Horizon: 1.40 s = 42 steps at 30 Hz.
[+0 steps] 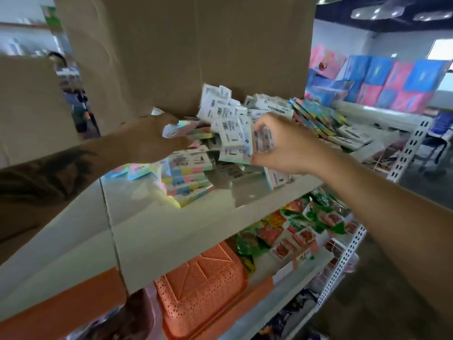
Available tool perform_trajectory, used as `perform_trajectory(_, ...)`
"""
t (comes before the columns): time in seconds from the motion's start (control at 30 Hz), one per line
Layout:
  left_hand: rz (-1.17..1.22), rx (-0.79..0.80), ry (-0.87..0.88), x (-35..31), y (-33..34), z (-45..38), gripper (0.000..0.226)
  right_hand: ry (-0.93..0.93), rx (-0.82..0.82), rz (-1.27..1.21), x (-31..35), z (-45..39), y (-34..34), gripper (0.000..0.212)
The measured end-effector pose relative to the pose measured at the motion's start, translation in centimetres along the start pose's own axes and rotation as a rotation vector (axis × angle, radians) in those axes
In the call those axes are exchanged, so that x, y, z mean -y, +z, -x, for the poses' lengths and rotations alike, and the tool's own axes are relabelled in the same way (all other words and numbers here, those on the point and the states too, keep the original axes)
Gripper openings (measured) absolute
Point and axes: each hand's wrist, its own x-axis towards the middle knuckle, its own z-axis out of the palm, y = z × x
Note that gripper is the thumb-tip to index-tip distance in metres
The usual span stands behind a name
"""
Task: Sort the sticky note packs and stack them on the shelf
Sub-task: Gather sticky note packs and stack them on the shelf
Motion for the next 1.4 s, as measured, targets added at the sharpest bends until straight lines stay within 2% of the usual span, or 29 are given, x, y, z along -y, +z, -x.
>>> perform_trajectory(0.1, 0.015, 0.059, -0.069, -0.9, 0.3, -0.1, 0.102, -0.010, 0.042, -0.064, -0.4, -0.9, 0.3, 0.052)
perform_trajectory(0.13, 0.043, 0.055, -0.088, -1.1, 0.5, -0.2, 0.097, -0.025, 0.044, -0.077, -0.5, -1.1, 0.3, 0.051)
perform_trajectory(0.27, 0.192, -0.014, -0.136, -0.4, 1.2, -1.3, 0.047, -0.097, 0.018, -0.131, -0.8, -1.2, -0.1, 0.049)
perform_trajectory(0.43, 0.404, -0.032, -0.225, -0.9, 0.9, -1.4, 0.033, -0.166, 0.023, -0.171, -1.6, -1.5, -0.6, 0.047)
perform_trajectory(0.7, 0.447, -0.070, -0.330, -2.5, 1.0, 0.6, 0.052, -0.346, -0.106, -0.274, -2.0, -2.8, -1.5, 0.047)
perform_trajectory(0.8, 0.405, -0.175, -0.332, -3.2, 0.3, 2.6, 0.057, -0.423, -0.122, -0.332, -1.0, -3.6, -1.5, 0.049)
perform_trajectory(1.0, 0.280, -0.266, -0.375, -1.4, -2.8, 9.1, 0.060, -0.561, -0.063, -0.423, 4.1, -3.9, -0.6, 0.047)
perform_trajectory(1.13, 0.189, -0.321, -0.447, 1.9, -4.9, 15.3, 0.050, -0.656, 0.052, -0.412, 9.0, -3.1, 0.9, 0.047)
perform_trajectory(1.33, 0.143, -0.327, -0.536, 7.4, -7.9, 25.0, 0.059, -0.736, 0.208, -0.427, 18.0, -1.0, 4.5, 0.042)
perform_trajectory(1.4, 0.143, -0.314, -0.538, 10.0, -8.8, 27.9, 0.056, -0.747, 0.298, -0.414, 21.4, -0.4, 5.5, 0.037)
